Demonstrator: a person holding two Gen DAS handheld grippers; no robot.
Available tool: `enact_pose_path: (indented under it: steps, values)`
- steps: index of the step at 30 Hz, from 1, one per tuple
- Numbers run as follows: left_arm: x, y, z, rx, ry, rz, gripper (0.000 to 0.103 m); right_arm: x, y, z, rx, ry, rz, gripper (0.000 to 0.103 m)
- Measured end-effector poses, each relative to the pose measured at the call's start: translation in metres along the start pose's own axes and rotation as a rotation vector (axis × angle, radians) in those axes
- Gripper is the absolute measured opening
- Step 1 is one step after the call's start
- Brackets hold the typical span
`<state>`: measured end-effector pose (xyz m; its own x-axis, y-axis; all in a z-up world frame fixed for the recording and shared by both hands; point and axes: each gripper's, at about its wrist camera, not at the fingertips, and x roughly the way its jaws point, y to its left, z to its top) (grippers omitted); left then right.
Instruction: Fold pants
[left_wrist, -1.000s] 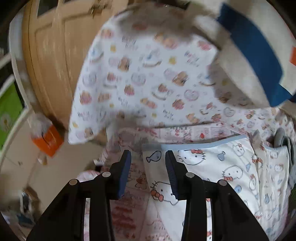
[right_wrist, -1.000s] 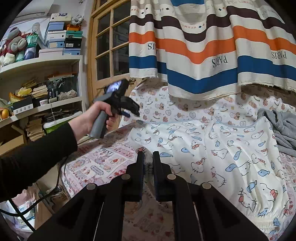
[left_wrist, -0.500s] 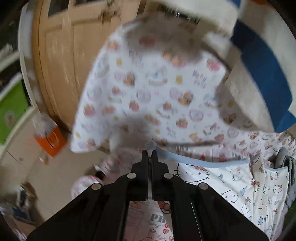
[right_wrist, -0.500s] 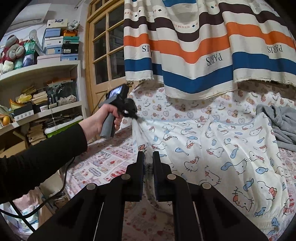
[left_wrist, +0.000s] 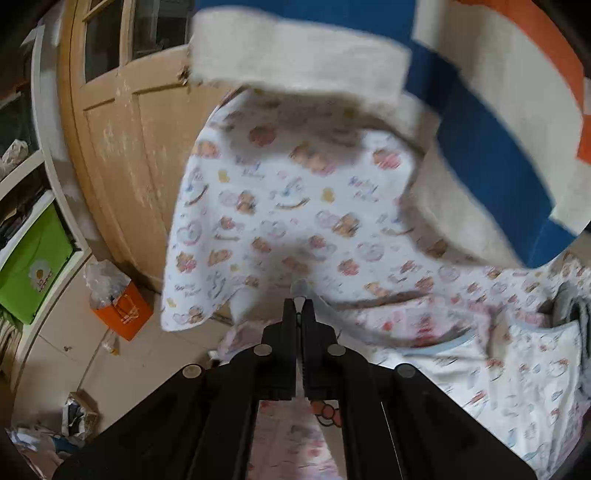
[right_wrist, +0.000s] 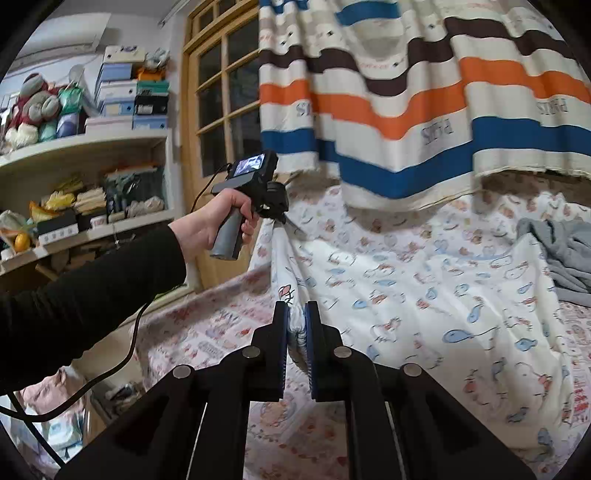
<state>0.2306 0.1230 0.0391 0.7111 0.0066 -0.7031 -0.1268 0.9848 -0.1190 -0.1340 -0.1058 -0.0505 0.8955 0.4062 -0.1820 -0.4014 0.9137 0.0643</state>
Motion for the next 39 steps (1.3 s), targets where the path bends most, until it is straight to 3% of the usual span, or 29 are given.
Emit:
enact_pose_path:
  steps: [3, 9, 13, 21, 26, 31, 39]
  values:
    - [-0.014, -0.028, 0.013, 0.011, -0.035, -0.048, 0.001, -0.012, -0.009, 0.001, 0.002, -0.035, -0.050, 0.009]
    - [-0.034, -0.104, 0.025, 0.074, -0.069, -0.132, 0.001, -0.042, -0.030, -0.004, -0.018, -0.101, -0.234, 0.009]
    - [-0.042, -0.162, 0.020, 0.114, -0.089, -0.212, 0.001, -0.064, -0.049, -0.014, 0.014, -0.105, -0.267, 0.009]
    - [-0.027, -0.284, -0.003, 0.206, -0.021, -0.297, 0.001, -0.099, -0.079, -0.038, 0.013, -0.101, -0.410, 0.009]
    - [-0.023, -0.351, -0.021, 0.283, -0.002, -0.334, 0.001, -0.111, -0.102, -0.050, 0.106, -0.086, -0.438, 0.009]
    - [-0.013, -0.404, -0.041, 0.356, 0.024, -0.348, 0.002, -0.117, -0.111, -0.061, 0.118, -0.075, -0.458, 0.009]
    - [0.012, -0.446, -0.066, 0.408, 0.073, -0.387, 0.002, -0.113, -0.123, -0.070, 0.134, -0.041, -0.490, 0.009]
